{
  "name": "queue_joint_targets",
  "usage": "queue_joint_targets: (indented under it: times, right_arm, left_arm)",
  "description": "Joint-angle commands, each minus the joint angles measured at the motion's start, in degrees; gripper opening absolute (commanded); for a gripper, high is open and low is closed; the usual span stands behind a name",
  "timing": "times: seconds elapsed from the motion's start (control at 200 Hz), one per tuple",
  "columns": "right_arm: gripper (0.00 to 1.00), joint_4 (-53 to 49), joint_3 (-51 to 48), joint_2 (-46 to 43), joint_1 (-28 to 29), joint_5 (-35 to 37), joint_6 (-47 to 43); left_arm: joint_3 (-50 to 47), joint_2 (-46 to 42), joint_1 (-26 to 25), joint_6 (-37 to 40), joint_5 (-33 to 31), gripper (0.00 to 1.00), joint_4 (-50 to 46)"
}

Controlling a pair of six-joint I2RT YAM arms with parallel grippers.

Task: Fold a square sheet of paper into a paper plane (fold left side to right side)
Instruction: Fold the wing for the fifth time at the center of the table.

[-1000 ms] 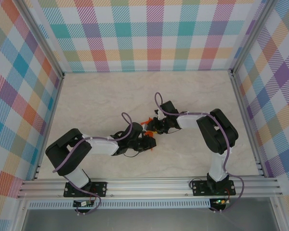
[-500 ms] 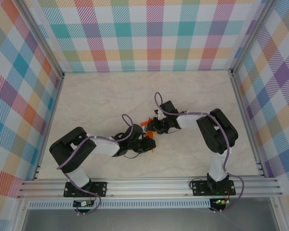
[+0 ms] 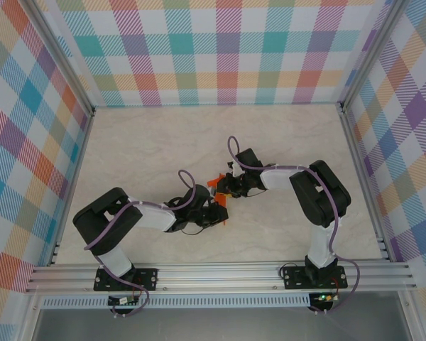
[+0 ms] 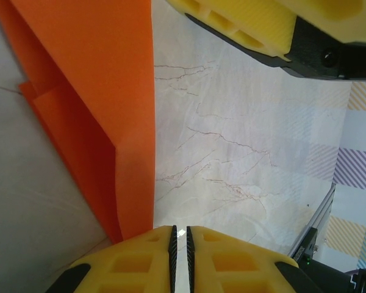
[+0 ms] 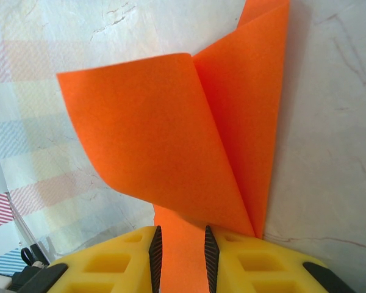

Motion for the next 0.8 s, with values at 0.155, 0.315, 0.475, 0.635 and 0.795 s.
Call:
queue_joint_targets:
  times: [0.155,0.315,0.475,0.635,0.795]
  right_arm:
    - [0.28,-4.81,0.52,2.39,0.36,1.69,-1.61]
    - [0.28,-5.49,0.71,2.09,0.38,2.02,-1.91]
    - [0.28,-6.20,1.83,2.51,0.14,2.62,-2.45]
    - [0.28,-6.49,3.49,2.76,-0.38,3.42,-2.99]
    - [0.27,-6.16,5.55,3.29,-1.67,4.03,-3.37]
  left_arm:
    - [0.58,4.25,-0.40,-0.77,1.30,0.14,-0.80]
    - [0.85,3.60,-0.52,-1.09,-0.02,0.10,-5.76]
    - [0.59,3.33,-0.56,-1.74,-0.69,0.08,-8.87]
    - [0.07,4.08,-0.62,-2.61,-1.36,0.05,-10.92]
    - [-0.29,4.66,-0.62,-3.23,-1.45,0.04,-10.84]
